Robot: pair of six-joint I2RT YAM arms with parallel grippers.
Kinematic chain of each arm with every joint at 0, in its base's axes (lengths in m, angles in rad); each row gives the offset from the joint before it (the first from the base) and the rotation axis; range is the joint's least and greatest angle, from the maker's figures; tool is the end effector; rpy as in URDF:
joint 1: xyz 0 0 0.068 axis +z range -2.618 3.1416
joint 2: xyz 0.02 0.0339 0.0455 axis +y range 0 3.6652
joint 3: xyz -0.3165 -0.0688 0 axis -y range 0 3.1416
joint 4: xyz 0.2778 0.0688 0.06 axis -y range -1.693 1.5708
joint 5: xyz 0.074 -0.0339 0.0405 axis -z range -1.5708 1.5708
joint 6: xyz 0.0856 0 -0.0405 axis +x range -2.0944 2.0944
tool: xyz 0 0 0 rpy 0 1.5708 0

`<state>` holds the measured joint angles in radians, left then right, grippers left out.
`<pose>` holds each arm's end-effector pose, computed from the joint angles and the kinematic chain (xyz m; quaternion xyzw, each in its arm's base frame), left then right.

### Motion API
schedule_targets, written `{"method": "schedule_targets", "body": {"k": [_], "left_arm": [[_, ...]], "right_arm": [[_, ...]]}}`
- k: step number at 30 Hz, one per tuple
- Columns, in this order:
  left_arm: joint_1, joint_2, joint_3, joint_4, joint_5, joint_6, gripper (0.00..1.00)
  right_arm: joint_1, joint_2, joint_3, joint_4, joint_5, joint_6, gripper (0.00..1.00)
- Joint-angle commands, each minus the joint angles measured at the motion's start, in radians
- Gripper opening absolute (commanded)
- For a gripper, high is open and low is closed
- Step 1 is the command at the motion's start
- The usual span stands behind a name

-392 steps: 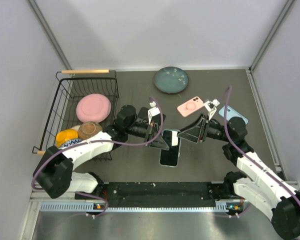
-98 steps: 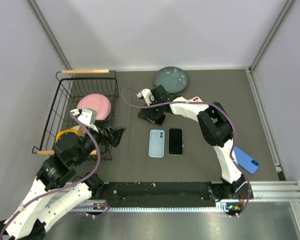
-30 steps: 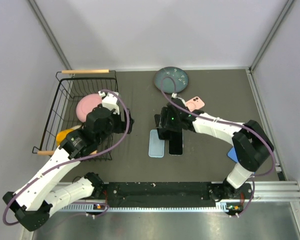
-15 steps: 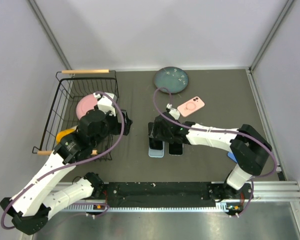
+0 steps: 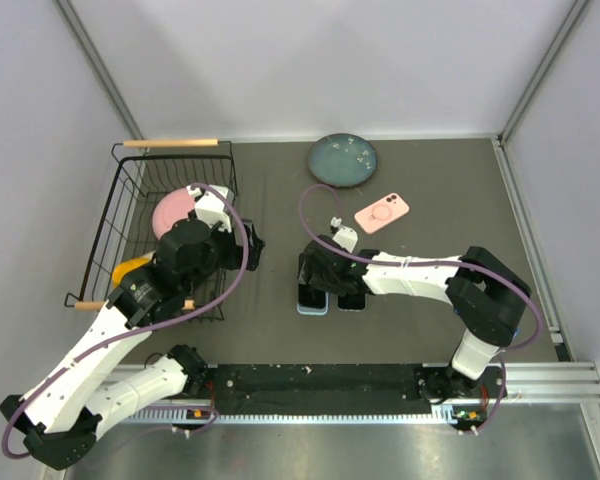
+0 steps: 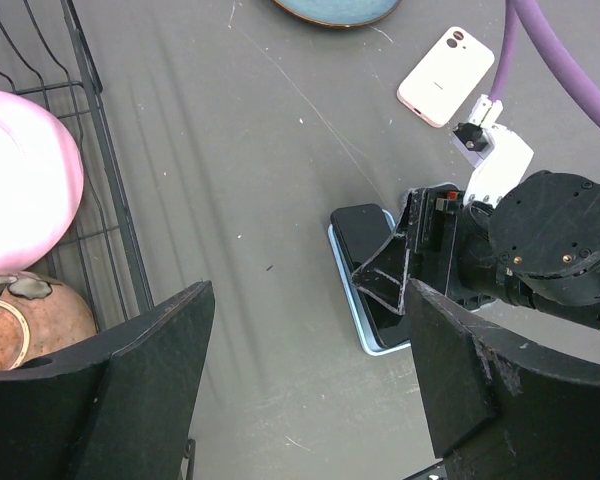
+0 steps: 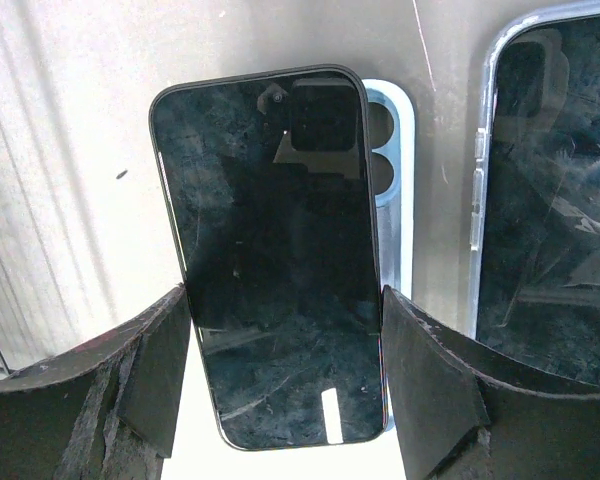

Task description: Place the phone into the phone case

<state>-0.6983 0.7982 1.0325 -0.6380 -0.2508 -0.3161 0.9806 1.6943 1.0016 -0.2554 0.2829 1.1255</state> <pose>0.1666 -0.1121 0.4014 0.0896 0.8260 -0.1743 0.5285 0.2437 0.3208 0.1695 0.1113 0.9368 0.1971 0.2667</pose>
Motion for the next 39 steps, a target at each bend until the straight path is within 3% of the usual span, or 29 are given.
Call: {"method": "schedule_targets", "body": {"k": [1, 5, 11, 24, 25, 26, 39], "left_arm": [[0.003, -0.011, 0.000, 0.024, 0.007, -0.006, 0.82], [0.005, -0.011, -0.006, 0.037, 0.005, -0.008, 0.82], [0.003, -0.008, -0.011, 0.044, 0.010, -0.008, 0.82], [0.003, -0.016, -0.006, 0.043, 0.007, 0.003, 0.83], [0.005, -0.013, -0.006, 0.041, 0.007, 0.005, 0.83], [0.003, -0.014, -0.005, 0.041, 0.007, 0.005, 0.83], [0.005, -0.024, 0.000, 0.041, 0.008, 0.012, 0.83]], "right_arm": [[0.020, -0.013, 0.011, 0.005, 0.058, 0.036, 0.42], [0.027, -0.013, 0.009, -0.004, 0.061, 0.053, 0.56], [0.047, -0.010, 0.015, -0.039, 0.099, 0.074, 0.69], [0.070, -0.021, 0.071, -0.114, 0.147, 0.048, 0.88], [0.070, -0.022, 0.074, -0.116, 0.151, 0.037, 0.97], [0.070, -0.031, 0.077, -0.117, 0.154, 0.008, 0.99], [0.069, 0.024, 0.167, -0.148, 0.185, -0.236, 0.99]]}}
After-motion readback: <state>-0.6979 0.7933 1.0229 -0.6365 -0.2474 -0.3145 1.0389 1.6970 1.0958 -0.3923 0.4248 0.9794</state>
